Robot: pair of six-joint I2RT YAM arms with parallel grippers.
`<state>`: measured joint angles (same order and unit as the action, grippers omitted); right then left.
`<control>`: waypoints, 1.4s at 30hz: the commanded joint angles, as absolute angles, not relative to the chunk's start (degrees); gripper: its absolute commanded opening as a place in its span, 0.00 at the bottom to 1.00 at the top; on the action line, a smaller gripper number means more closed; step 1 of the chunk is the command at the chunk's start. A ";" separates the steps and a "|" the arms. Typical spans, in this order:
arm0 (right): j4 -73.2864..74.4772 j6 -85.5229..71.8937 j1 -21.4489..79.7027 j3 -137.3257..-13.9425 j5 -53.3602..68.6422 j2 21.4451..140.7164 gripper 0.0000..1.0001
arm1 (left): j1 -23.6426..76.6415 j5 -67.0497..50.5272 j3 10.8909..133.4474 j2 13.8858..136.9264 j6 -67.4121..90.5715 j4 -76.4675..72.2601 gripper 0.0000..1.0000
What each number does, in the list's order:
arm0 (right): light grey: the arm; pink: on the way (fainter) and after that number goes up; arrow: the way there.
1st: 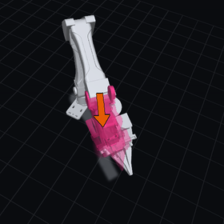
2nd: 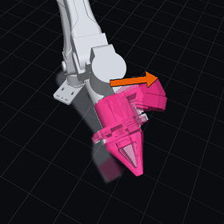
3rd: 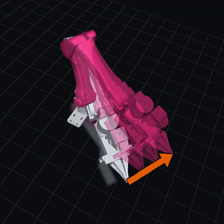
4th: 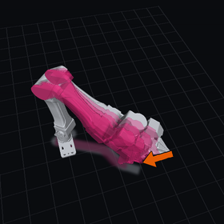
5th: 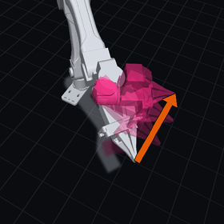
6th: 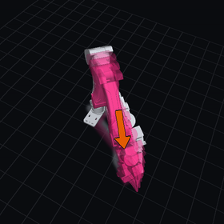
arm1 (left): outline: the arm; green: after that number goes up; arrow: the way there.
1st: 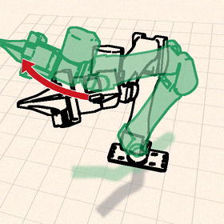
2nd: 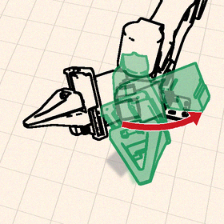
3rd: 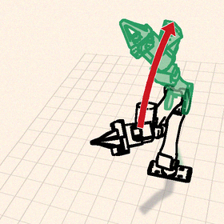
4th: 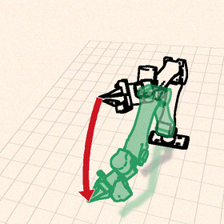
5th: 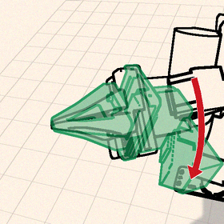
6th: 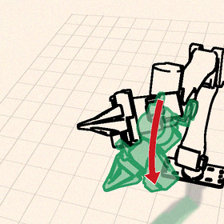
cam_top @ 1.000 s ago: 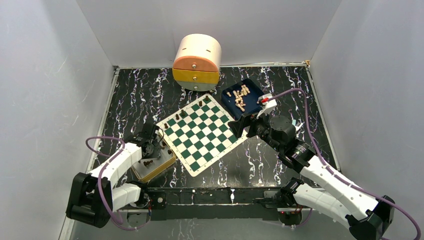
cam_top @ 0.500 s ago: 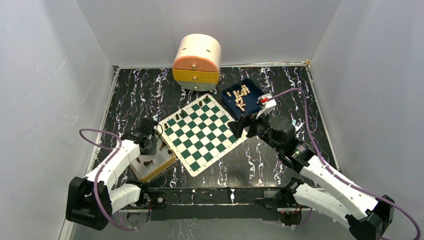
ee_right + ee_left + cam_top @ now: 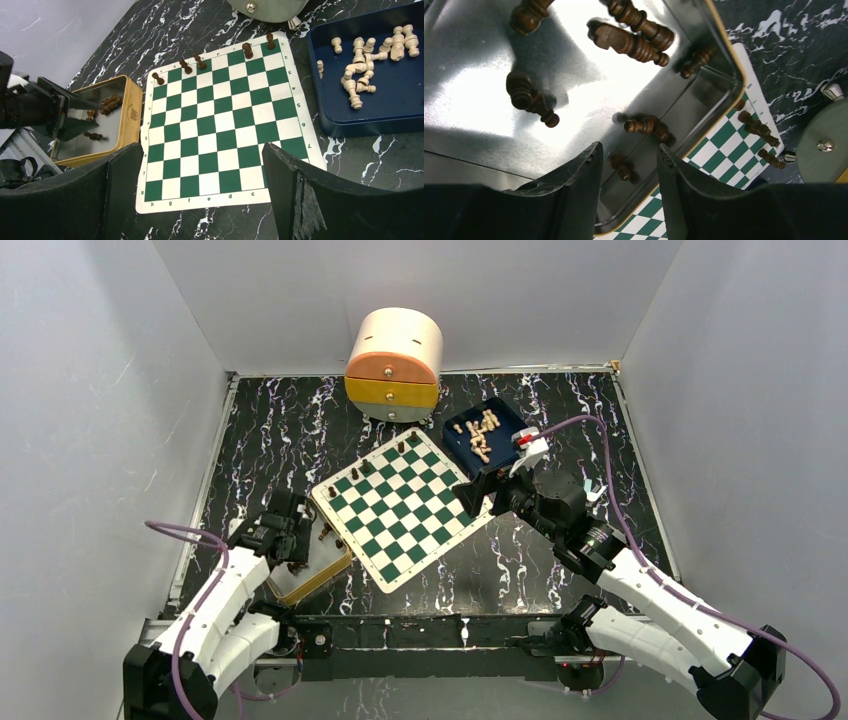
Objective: Set up the chess pieces on the board
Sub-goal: Pick up the chess piece from the storage box.
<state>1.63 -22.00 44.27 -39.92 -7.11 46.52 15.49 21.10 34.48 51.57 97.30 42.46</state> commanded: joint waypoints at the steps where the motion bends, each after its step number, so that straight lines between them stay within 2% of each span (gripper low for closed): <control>1: -1.88 -22.85 44.21 -42.10 -6.48 46.12 0.99 | 15.27 17.12 29.92 49.49 103.21 38.55 0.42; 6: -1.67 -22.85 44.27 -41.43 -7.03 45.20 0.99 | 15.29 16.83 31.91 52.91 107.55 39.34 0.40; 19: -1.80 -22.35 44.26 -41.67 -7.16 45.16 0.99 | 15.24 16.77 29.54 58.55 115.47 33.26 0.44; 34: -1.33 -22.76 44.27 -41.84 -6.94 45.30 0.99 | 15.28 17.15 28.65 61.74 117.41 29.87 0.43; 42: -1.00 -22.15 44.24 -41.93 -7.47 44.83 0.99 | 15.22 18.64 27.92 62.93 118.18 29.62 0.34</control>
